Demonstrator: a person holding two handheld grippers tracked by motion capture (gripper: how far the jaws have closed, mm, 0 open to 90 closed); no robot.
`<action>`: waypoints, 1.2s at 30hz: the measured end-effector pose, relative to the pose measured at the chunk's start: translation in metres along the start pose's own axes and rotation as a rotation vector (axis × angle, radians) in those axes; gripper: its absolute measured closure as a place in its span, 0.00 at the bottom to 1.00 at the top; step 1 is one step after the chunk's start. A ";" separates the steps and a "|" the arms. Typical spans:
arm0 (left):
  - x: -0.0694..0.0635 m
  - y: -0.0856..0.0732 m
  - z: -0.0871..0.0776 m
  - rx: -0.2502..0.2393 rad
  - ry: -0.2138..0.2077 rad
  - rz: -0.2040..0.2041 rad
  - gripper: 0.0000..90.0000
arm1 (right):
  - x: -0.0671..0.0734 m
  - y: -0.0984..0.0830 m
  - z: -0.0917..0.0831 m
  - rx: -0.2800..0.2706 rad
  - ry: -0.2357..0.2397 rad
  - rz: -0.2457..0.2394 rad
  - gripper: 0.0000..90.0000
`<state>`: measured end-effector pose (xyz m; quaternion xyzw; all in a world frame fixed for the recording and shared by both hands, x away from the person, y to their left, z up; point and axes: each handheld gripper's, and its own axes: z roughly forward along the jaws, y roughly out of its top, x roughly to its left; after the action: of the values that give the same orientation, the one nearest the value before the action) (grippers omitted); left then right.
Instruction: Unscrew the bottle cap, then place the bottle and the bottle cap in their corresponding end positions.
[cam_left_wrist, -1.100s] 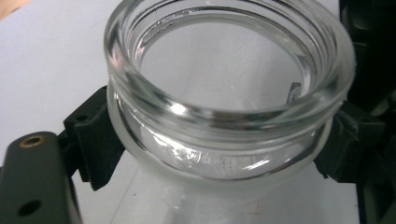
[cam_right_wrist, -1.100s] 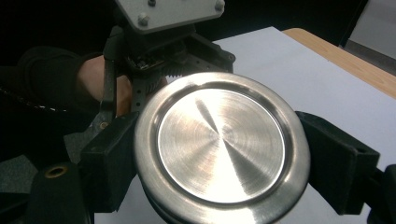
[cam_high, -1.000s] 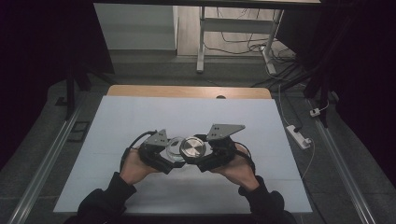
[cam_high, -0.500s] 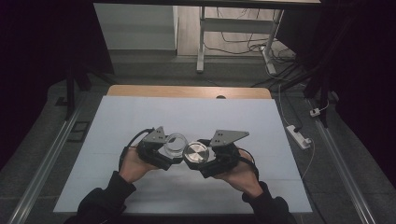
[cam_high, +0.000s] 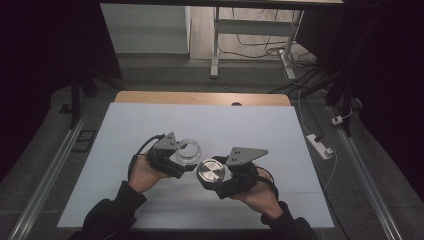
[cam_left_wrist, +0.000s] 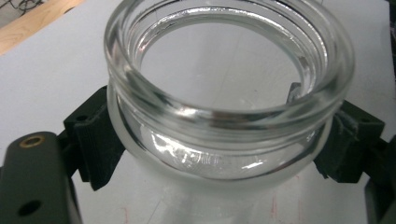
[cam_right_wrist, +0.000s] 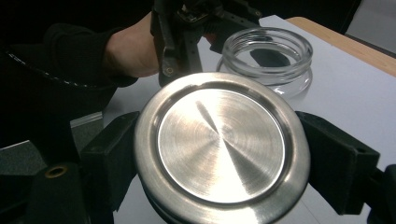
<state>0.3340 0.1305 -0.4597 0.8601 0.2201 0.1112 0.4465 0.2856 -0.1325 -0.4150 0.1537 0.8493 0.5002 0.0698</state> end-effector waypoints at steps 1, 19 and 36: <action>0.000 0.000 0.000 -0.001 0.001 0.000 0.17 | 0.001 0.000 0.000 0.001 0.001 0.000 0.20; 0.004 0.010 0.000 -0.018 0.010 0.015 0.17 | 0.009 -0.020 -0.001 0.018 -0.015 -0.002 0.21; 0.010 0.023 0.008 -0.034 0.014 0.026 0.17 | 0.019 -0.033 0.012 0.040 -0.002 -0.019 0.20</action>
<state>0.3524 0.1184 -0.4457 0.8544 0.2102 0.1267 0.4580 0.2649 -0.1317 -0.4488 0.1474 0.8605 0.4822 0.0725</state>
